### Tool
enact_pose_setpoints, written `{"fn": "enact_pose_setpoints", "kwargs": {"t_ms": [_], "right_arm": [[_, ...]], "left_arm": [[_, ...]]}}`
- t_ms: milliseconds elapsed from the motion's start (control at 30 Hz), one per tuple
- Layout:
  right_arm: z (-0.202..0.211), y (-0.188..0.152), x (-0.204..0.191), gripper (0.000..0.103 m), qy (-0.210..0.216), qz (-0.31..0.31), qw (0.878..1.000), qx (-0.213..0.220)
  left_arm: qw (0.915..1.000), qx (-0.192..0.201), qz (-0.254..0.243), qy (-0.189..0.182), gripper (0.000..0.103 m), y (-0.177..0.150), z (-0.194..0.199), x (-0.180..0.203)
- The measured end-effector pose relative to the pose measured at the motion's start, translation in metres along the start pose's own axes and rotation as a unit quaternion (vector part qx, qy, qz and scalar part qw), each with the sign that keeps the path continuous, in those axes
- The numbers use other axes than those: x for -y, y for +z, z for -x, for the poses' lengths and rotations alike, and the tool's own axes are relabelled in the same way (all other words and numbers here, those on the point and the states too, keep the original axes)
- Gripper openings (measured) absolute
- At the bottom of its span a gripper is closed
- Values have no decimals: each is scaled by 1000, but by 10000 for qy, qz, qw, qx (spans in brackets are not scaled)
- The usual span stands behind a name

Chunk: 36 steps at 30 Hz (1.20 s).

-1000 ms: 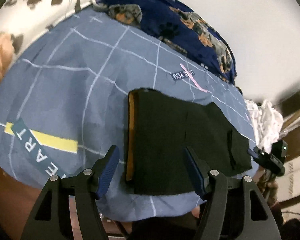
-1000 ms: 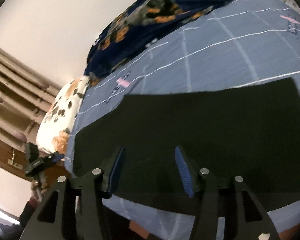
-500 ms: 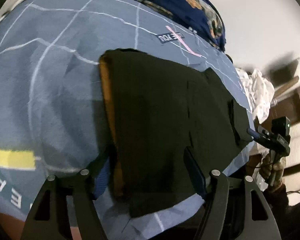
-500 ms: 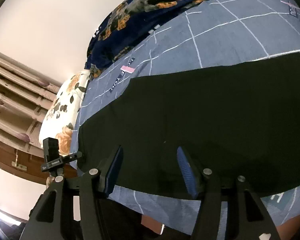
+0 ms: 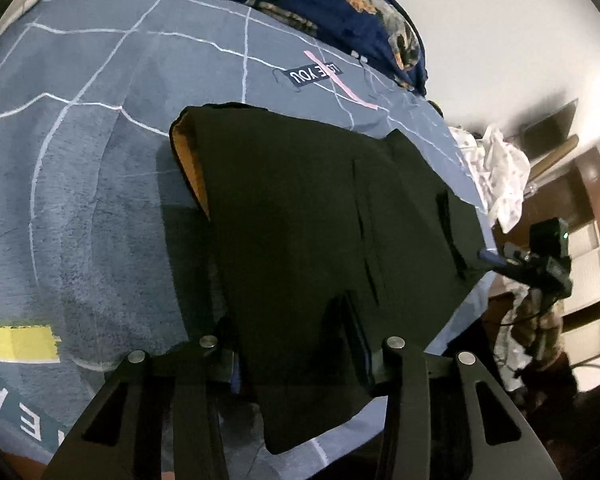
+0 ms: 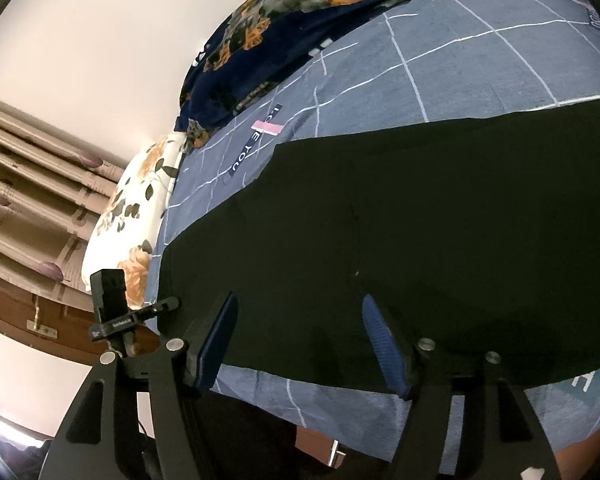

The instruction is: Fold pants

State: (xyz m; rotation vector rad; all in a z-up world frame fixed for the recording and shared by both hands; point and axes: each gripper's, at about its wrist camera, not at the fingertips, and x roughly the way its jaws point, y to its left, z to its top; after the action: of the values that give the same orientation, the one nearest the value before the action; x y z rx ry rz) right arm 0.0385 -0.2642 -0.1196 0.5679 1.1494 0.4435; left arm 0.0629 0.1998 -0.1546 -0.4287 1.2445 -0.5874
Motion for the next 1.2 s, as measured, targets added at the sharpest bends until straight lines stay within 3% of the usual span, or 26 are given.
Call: {"fn": "enact_pose_setpoints", "kwargs": {"t_ms": [100, 200, 267, 367, 433, 567, 767, 867, 1000, 1200], "right_arm": [[-1, -2, 1, 65, 34, -56, 10000, -20], [-4, -5, -1, 65, 52, -33, 10000, -60], [-5, -6, -3, 65, 59, 20, 9999, -79], [-3, -6, -3, 65, 115, 44, 9999, -47], [-2, -4, -2, 65, 180, 9, 9998, -8], [2, 1, 5, 65, 469, -157, 9987, 77], [7, 11, 15, 66, 970, -474, 9940, 189], [6, 15, 19, 67, 1391, -715, 9875, 185], [0, 22, 23, 70, 2039, -1101, 9727, 113], [-7, 26, 27, 74, 2679, -1539, 9511, 17]], "left_arm": [[10000, -21, -41, 5, 51, 4, -6, 0], [9998, -17, -135, 142, 51, 10, -9, 6], [9995, 42, -102, 290, 39, 11, -9, 8], [9987, 207, -34, 468, 31, 9, -5, 17], [9985, 426, 45, 327, 20, 11, 6, 30], [9970, 734, -228, 80, 19, 17, 29, 77], [9950, 766, -568, -297, 19, 29, 27, 144], [9933, 709, -696, -587, 19, 37, 13, 176], [9903, 545, -1075, -687, 19, 40, -19, 218], [9879, 343, -1441, -452, 19, 35, -69, 257]]}}
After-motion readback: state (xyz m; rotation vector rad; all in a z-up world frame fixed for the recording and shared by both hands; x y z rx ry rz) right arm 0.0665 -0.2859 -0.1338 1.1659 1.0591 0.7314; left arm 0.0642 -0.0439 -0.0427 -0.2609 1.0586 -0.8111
